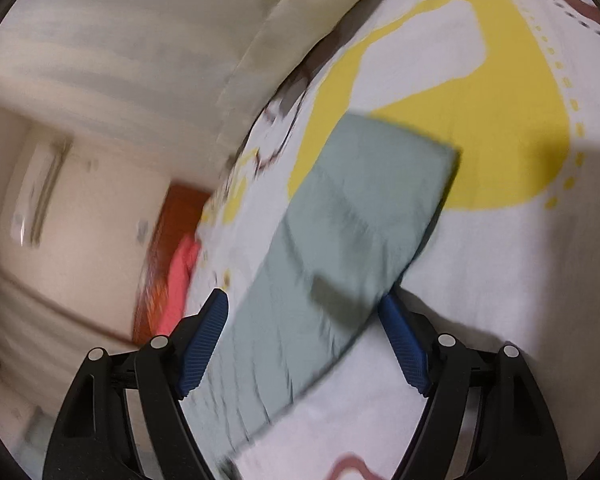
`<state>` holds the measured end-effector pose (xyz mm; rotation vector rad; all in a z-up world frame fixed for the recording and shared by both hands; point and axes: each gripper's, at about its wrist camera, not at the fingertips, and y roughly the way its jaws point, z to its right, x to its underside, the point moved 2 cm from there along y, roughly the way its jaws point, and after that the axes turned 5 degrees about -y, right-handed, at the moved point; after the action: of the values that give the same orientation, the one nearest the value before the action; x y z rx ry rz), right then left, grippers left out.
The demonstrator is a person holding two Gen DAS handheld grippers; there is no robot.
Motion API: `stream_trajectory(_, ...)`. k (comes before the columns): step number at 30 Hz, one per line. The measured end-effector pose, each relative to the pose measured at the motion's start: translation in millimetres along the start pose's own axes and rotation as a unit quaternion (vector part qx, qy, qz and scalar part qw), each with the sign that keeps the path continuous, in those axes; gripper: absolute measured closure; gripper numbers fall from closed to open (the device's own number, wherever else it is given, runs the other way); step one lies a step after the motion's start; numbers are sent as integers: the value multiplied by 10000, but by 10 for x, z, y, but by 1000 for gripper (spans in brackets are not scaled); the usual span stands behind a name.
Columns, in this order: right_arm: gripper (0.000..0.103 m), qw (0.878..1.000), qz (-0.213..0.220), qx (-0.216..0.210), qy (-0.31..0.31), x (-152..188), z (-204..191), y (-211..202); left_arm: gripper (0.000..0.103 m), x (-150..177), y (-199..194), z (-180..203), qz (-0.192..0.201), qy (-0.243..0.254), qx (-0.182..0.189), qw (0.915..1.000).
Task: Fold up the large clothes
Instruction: 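Grasp the jacket sleeve cuff with the right gripper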
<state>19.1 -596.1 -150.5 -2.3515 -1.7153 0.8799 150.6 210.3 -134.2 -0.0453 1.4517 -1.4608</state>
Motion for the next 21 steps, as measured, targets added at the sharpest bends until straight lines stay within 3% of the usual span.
stream_trajectory(2, 28, 9999, 51, 90, -31, -68, 0, 15, 2, 3, 16, 15, -19, 123, -161, 9998)
stream_trajectory(4, 46, 9996, 38, 200, -201, -107, -31, 52, 2, -11, 41, 20, -42, 183, -288, 9994)
stream_trajectory(5, 65, 9992, -27, 287, -278, -113, -37, 86, 2, -19, 53, 24, -43, 214, -353, 9991)
stream_trajectory(6, 77, 9989, -161, 292, -322, -114, -38, 137, 2, -22, 64, 28, -53, 238, -397, 9989)
stream_trajectory(8, 86, 9984, -302, 259, -397, -85, -31, 148, 2, -39, 78, 35, -63, 291, -487, 9984)
stream_trajectory(14, 93, 9856, -288, 284, -1642, 109, -610, 60, 2, -128, 139, -17, -53, 346, -837, 9959)
stream_trajectory(21, 94, 9485, -779, -225, -3063, 832, -1589, 196, 2, -149, 189, -115, -58, 303, -974, 9948)
